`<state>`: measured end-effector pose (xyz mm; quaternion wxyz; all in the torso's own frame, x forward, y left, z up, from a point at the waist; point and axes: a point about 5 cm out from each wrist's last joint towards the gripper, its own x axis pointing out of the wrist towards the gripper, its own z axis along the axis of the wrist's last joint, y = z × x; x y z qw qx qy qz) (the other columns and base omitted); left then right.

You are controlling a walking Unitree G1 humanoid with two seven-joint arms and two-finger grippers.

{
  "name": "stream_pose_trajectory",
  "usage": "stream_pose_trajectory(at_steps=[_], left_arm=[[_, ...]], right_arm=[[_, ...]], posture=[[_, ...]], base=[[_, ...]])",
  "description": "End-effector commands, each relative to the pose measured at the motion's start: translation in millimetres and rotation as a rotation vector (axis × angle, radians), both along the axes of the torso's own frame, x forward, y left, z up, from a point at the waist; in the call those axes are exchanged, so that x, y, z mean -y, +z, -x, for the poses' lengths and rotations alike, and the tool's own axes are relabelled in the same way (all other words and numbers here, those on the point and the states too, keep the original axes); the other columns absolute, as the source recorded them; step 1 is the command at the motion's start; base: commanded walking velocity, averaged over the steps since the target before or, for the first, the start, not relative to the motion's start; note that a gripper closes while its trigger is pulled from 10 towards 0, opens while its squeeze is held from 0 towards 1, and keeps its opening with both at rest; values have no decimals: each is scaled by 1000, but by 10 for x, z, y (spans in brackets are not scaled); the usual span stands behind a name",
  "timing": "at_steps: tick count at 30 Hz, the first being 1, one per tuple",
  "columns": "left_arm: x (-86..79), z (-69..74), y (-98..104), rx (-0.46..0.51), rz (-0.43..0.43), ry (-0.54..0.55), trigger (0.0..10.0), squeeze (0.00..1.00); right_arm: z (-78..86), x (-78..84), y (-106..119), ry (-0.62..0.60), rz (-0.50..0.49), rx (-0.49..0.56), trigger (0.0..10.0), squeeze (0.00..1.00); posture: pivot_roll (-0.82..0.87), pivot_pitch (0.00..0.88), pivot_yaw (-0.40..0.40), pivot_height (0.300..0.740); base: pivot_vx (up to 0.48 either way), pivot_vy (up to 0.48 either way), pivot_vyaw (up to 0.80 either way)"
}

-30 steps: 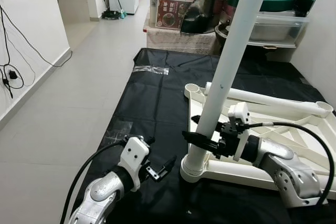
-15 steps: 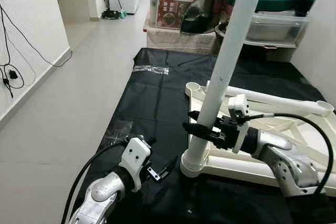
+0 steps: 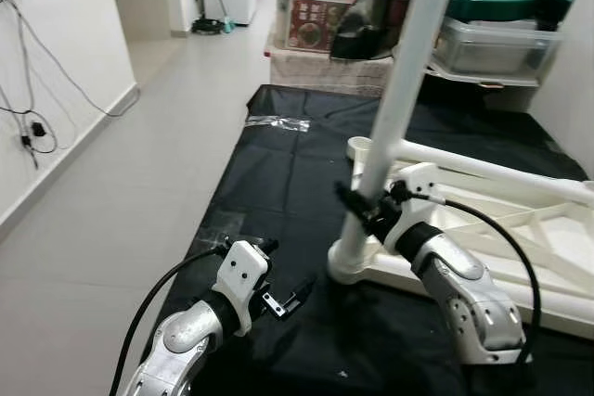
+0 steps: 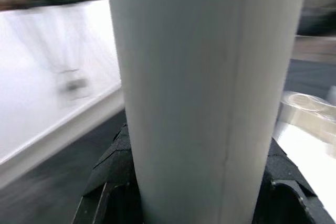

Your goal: Building children table

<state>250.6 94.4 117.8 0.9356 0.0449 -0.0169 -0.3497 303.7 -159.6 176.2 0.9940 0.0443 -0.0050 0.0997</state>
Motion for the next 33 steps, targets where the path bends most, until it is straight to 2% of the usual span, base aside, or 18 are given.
stream_pose_trajectory(at_steps=[1, 3, 4, 7, 10, 11, 12, 13, 15, 16, 19, 20, 23, 25, 29, 30, 31, 33], left_arm=[[32, -6, -26, -5, -5, -16, 10000, 0], [57, -13, -8, 0, -1, -25, 10000, 0], [57, -13, -8, 0, -1, -25, 10000, 0], [73, -13, 2, 3, 3, -32, 10000, 0], [78, -11, 3, 4, 3, -35, 10000, 0], [81, -9, 2, 4, 1, -38, 10000, 0], [83, -6, 1, 4, 0, -40, 10000, 0], [85, -5, -1, 4, 0, -40, 10000, 0], [85, -5, -1, 4, 0, -40, 10000, 0], [93, -5, -5, 3, 1, -44, 10000, 0], [97, -5, -8, 2, 1, -45, 10000, 0], [105, -7, -9, 2, 1, -47, 10000, 0], [113, -10, -10, 2, 2, -50, 10000, 0], [133, -16, -10, 2, 4, -57, 10000, 0], [140, -17, -10, 2, 4, -60, 10000, 0], [143, -19, -11, 2, 5, -62, 10000, 0], [151, -23, -16, 0, 4, -67, 10000, 0], [151, -23, -16, 0, 4, -67, 10000, 0]], right_arm=[[53, 360, -194, -259, 21, -114, 0, 0], [217, 425, -250, -571, -11, -153, 0, 0], [217, 425, -250, -571, -11, -153, 0, 0], [315, 384, -272, -722, -40, -164, 0, 0], [326, 327, -284, -760, -63, -166, 0, 0], [275, 210, -287, -730, -86, -164, 10000, 0], [223, 84, -271, -646, -100, -134, 10000, 290], [191, 3, -260, -580, -107, -112, 10000, 290], [191, 3, -260, -580, -107, -112, 10000, 290], [177, -63, -253, -506, -108, -78, 10000, 1000], [176, -68, -256, -498, -99, -76, 10000, 1000], [157, -25, -265, -446, -96, -58, 10000, 0], [130, 36, -266, -361, -112, -39, 10000, 0], [76, 236, -217, -145, -110, 9, 10000, 0], [64, 299, -189, -74, -100, 20, 10000, 0], [44, 354, -130, 54, -92, 24, 10000, 0], [14, 360, 4, 350, -79, 3, 10000, 0], [14, 360, 4, 350, -79, 3, 10000, 0]], posture=[[160, 0, -61, 740], [165, 0, -59, 740], [165, 0, -59, 740], [167, 0, -61, 740], [167, 0, -61, 740], [173, 0, -63, 740], [173, 0, -63, 740], [175, 0, -65, 740], [175, 0, -65, 740], [173, 0, -65, 740], [173, 0, -65, 740], [170, 0, -65, 740], [168, 0, -65, 740], [167, 0, -63, 740], [167, 0, -63, 740], [167, 0, -64, 740], [173, 0, -67, 740], [173, 0, -67, 740]], base=[[0, 0, 0], [0, 0, 0], [0, 0, 0], [0, 0, 0], [0, 0, 0], [0, 0, 0], [0, 0, 0], [0, 0, 0], [0, 0, 0], [0, 0, 0], [0, 0, 0], [0, 0, 0], [0, 0, 0], [0, 0, 0], [0, 0, 0], [0, 0, 0], [0, 0, 0], [0, 0, 0]])
